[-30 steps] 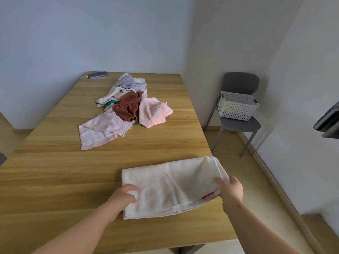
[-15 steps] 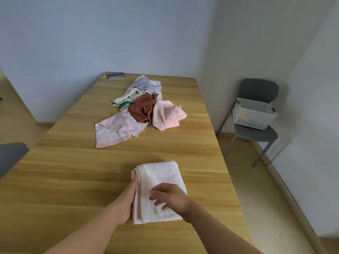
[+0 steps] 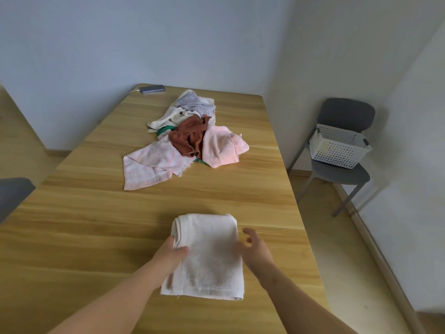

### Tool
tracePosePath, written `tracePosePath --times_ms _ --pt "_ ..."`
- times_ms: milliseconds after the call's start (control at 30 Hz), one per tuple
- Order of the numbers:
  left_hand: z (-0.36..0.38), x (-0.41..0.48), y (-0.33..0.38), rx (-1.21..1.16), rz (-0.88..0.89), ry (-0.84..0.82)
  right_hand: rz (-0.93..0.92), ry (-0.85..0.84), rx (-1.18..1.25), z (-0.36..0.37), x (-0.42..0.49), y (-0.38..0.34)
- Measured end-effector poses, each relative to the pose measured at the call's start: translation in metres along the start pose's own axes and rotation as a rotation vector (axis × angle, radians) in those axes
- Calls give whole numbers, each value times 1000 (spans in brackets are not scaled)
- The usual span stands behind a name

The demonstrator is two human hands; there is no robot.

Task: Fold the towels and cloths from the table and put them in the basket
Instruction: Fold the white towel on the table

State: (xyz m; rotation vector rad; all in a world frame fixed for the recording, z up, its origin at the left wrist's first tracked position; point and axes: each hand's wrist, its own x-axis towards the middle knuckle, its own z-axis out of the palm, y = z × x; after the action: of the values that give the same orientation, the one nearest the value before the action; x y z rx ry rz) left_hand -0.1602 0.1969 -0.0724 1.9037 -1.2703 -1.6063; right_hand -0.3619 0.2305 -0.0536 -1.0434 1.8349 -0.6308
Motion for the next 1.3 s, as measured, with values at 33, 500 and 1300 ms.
tracePosePath --times_ms 33,500,1300 --pt "-4 3 1 28 -7 -11 -30 1 -15 1 8 -5" --pt "-59 62 33 297 7 -198 57 -224 -233 11 70 -28" --pt "99 34 178 -159 -62 -567 338 -59 1089 -130 5 15"
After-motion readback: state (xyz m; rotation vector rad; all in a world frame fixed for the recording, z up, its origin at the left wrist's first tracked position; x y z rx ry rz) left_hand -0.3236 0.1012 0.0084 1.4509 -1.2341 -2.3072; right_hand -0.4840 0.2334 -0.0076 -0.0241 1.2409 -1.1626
